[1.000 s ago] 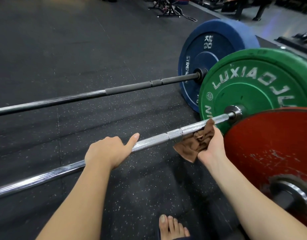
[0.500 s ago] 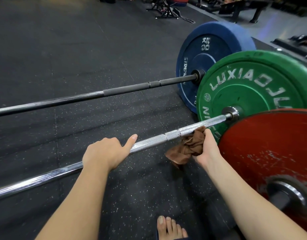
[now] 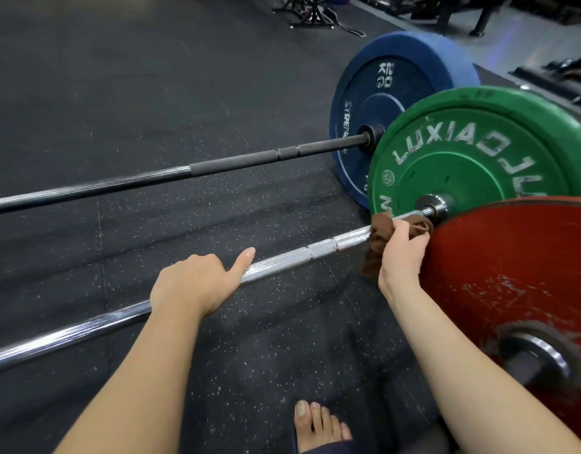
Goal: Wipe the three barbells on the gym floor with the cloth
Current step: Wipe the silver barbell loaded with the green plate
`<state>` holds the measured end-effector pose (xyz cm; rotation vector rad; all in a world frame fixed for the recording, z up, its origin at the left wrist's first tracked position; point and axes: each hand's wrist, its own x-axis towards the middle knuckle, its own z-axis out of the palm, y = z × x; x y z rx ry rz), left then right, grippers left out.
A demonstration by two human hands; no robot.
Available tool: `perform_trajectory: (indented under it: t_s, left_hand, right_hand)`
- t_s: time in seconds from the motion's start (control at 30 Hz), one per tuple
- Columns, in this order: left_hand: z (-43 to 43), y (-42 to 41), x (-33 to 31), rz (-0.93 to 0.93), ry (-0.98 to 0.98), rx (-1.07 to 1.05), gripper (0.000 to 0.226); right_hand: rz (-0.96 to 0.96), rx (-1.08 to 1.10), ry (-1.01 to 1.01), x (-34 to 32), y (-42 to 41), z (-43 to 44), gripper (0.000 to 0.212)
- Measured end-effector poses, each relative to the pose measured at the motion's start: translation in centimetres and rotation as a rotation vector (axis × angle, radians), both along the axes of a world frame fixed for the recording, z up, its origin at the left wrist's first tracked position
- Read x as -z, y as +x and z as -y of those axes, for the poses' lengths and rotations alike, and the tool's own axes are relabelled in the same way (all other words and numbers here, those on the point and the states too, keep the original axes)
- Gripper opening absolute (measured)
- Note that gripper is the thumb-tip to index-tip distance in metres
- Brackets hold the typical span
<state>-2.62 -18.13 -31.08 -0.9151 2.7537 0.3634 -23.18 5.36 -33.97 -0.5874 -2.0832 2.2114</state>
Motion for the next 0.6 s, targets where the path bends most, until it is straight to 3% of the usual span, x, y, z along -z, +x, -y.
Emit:
perform_trajectory:
  t_s: [0.27,0.4,0.5,0.6]
  left_hand:
    - [0.1,0.0,0.3,0.006,-0.008,0.000,0.095]
    - [0.2,0.0,0.3,-0.002,0.005,0.002,0.094]
    - [0.1,-0.1,0.3,-0.010,0.007,-0.001,0.094]
    - [0.0,-0.1,0.1,-0.009,-0.001,-0.003,0.094]
  right_hand:
    - [-0.107,-0.002,0.433,-0.2,0.2,-0.2,0.042]
    - [-0.208,-0.197,0.561,0.3,3.3,0.6,0.015]
    - [-0.240,-0.215,0.514,0.8,4.5,2.0,0.014]
    - [-0.223,-0.150,0.509,0.8,3.7,2.5,0.027]
